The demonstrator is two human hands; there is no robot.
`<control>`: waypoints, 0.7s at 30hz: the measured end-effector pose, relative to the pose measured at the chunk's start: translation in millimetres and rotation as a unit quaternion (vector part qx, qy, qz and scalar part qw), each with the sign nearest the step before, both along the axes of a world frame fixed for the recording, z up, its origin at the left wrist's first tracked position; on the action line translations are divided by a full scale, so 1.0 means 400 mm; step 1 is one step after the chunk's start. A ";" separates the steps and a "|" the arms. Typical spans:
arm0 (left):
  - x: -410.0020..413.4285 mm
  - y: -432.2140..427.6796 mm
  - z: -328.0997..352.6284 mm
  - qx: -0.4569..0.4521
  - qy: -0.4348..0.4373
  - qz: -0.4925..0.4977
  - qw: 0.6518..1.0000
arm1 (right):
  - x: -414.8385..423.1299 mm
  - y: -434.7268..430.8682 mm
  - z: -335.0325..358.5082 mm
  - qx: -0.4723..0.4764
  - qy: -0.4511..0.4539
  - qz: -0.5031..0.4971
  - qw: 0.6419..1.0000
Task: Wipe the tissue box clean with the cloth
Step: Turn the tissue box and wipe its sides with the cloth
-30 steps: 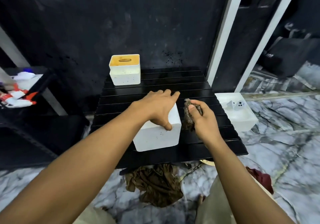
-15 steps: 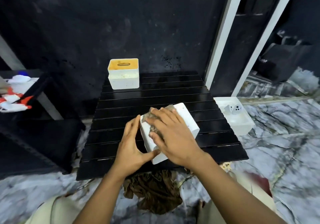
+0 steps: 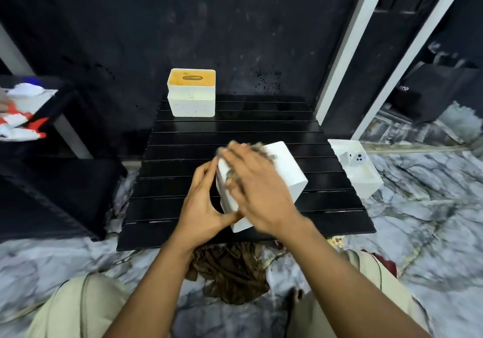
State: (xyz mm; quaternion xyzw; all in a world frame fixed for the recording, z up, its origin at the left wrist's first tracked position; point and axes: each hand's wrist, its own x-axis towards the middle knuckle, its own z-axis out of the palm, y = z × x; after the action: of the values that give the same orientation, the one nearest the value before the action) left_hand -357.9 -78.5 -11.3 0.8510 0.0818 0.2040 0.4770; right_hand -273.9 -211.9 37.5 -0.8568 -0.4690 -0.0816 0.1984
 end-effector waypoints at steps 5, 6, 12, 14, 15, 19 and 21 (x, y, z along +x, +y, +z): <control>0.002 0.010 -0.010 -0.006 0.024 0.004 1.000 | 0.074 -0.058 0.030 0.010 0.042 -0.029 0.999; 0.003 0.012 -0.009 -0.011 0.024 -0.001 1.000 | 0.052 -0.070 0.039 -0.002 0.053 0.039 0.998; 0.010 0.018 -0.008 -0.002 0.035 -0.013 0.999 | 0.077 -0.107 0.046 0.006 0.092 0.012 0.996; 0.016 0.015 -0.007 -0.008 0.036 -0.013 0.999 | 0.089 -0.069 0.052 0.016 0.075 -0.026 0.997; 0.016 0.017 -0.007 -0.012 0.033 -0.016 0.999 | 0.077 -0.047 0.055 0.009 0.070 0.005 0.998; 0.011 0.035 -0.004 -0.026 0.015 -0.046 0.998 | 0.009 -0.036 0.052 -0.029 0.087 0.178 0.980; 0.010 0.036 -0.002 -0.022 0.021 -0.045 0.999 | 0.026 -0.073 0.051 0.006 0.138 0.171 0.976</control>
State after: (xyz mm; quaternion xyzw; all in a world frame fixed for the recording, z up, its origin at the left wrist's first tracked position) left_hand -353.9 -64.0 -12.2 0.8469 0.0581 0.1625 0.5029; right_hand -263.5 -241.0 57.9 -0.7659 -0.5759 0.0696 0.2773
